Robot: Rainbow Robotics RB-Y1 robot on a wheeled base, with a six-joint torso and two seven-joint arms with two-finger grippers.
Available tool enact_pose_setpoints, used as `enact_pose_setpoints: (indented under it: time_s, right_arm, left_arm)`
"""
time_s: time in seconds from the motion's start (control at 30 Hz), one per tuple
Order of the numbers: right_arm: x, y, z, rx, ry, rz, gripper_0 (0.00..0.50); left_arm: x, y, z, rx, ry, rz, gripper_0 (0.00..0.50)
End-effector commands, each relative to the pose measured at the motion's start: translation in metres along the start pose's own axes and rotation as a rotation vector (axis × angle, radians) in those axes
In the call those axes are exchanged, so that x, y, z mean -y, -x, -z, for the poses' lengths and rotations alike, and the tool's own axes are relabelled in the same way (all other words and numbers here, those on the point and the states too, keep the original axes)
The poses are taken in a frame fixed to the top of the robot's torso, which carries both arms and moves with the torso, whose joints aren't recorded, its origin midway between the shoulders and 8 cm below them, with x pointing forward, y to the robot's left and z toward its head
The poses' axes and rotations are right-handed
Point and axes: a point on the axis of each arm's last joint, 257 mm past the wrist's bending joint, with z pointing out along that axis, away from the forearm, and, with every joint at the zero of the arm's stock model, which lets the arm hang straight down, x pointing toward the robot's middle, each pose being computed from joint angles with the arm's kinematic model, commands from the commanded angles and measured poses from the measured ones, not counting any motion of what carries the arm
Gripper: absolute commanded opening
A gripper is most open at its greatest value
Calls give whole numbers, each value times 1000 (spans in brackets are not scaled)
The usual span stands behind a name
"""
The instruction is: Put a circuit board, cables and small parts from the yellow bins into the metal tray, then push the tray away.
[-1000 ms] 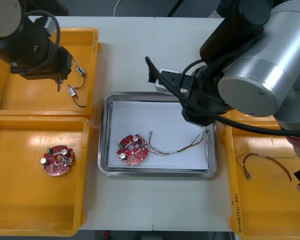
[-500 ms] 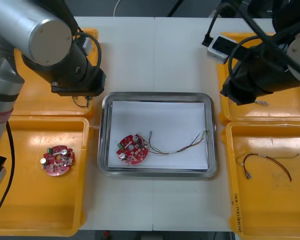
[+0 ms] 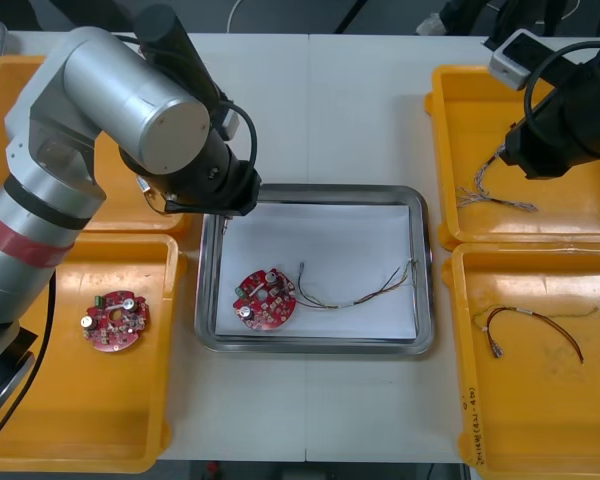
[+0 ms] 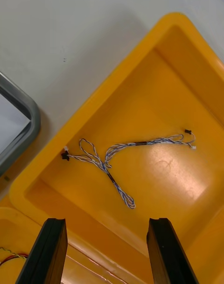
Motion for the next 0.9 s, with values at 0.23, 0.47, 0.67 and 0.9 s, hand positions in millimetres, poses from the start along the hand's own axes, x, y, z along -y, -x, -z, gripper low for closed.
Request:
enact_pose_setpoints:
  time_s: [0.23,0.47,0.67,0.9]
  right_arm:
    - [53,-27,3,-74,-72,-60,500]
    - [61,-21,-3,-92,-41,-66,500]
    - [65,-31,-17,-143,2,-82,500]
    - [75,-32,-25,-182,41,-92,500]
  left_arm:
    - [29,-9,-35,11,-21,6,3]
    - [31,-18,-48,-3,4,-13,3]
    - [28,-24,-53,-17,14,-13,2]
    - [22,-26,-58,-12,28,-9,3]
